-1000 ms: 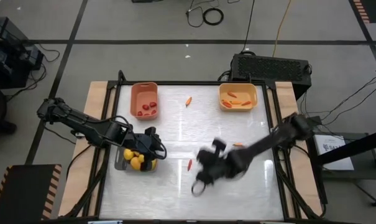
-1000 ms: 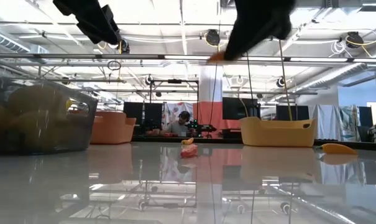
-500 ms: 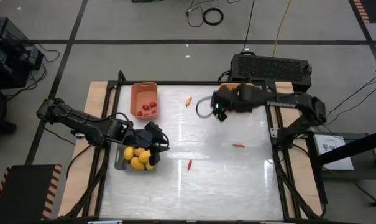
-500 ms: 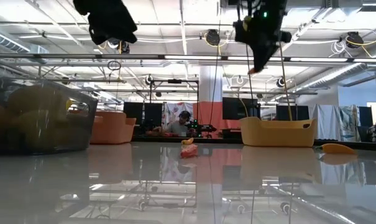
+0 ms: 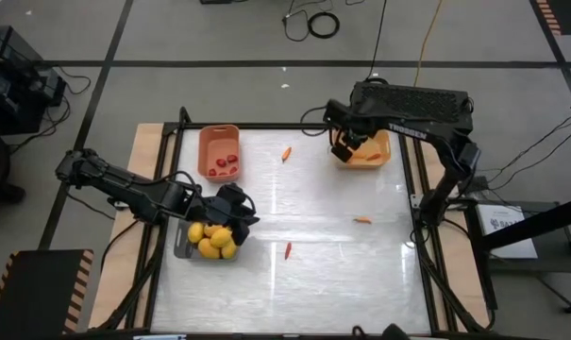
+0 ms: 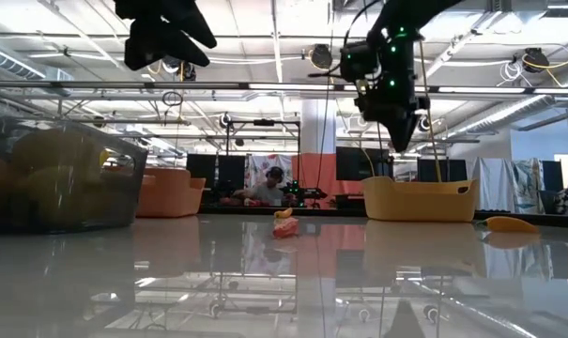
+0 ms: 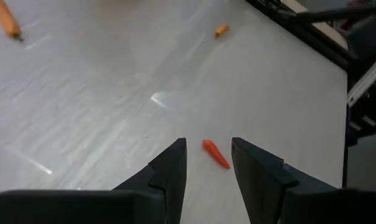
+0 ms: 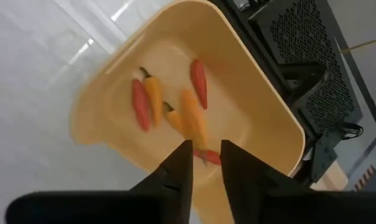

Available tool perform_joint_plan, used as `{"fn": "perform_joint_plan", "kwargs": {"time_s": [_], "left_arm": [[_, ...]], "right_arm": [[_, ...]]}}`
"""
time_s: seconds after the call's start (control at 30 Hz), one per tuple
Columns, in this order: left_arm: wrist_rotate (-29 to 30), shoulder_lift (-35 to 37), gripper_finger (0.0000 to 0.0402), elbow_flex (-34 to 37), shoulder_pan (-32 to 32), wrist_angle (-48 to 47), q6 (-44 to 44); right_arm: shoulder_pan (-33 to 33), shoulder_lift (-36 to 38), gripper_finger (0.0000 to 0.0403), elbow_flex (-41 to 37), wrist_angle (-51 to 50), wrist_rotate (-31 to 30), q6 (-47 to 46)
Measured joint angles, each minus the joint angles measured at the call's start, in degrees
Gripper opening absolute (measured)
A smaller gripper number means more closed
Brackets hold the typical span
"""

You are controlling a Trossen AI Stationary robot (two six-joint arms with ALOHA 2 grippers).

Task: Sort produce into baskets
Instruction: Put the yellow chili pepper into the yellow bin

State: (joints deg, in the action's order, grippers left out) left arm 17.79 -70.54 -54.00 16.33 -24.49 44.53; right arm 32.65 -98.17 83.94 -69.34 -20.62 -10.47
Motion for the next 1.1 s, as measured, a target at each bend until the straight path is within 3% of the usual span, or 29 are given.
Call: {"fn": "perform_joint_plan", "kwargs": {"time_s": [0.3,0.53,0.73,0.9,1.1], "left_arm": [[4.0,0.0,0.0135,0.0,2.2,0.0,3.2],[4.4,0.0,0.0135,0.0,2.6,0.0,3.3],[4.4,0.0,0.0134,0.0,2.6,0.0,3.3],[4.3,0.0,0.0135,0.0,2.6,-0.1,3.6],[3.8,0.0,0.0135,0.0,2.6,-0.5,4.7]], "right_arm": [[3.4,-0.6,0.0144,0.0,3.5,0.4,4.6],[2.3,-0.4,0.0171,0.0,12.6,12.1,5.7],[-1.6,-3.4,0.0178,0.0,23.4,23.1,17.6],[-4.8,-8.5,0.0179,0.0,30.4,25.8,22.6],[-4.5,-16.4,0.0179,4.4,35.1,25.4,11.6]]}}
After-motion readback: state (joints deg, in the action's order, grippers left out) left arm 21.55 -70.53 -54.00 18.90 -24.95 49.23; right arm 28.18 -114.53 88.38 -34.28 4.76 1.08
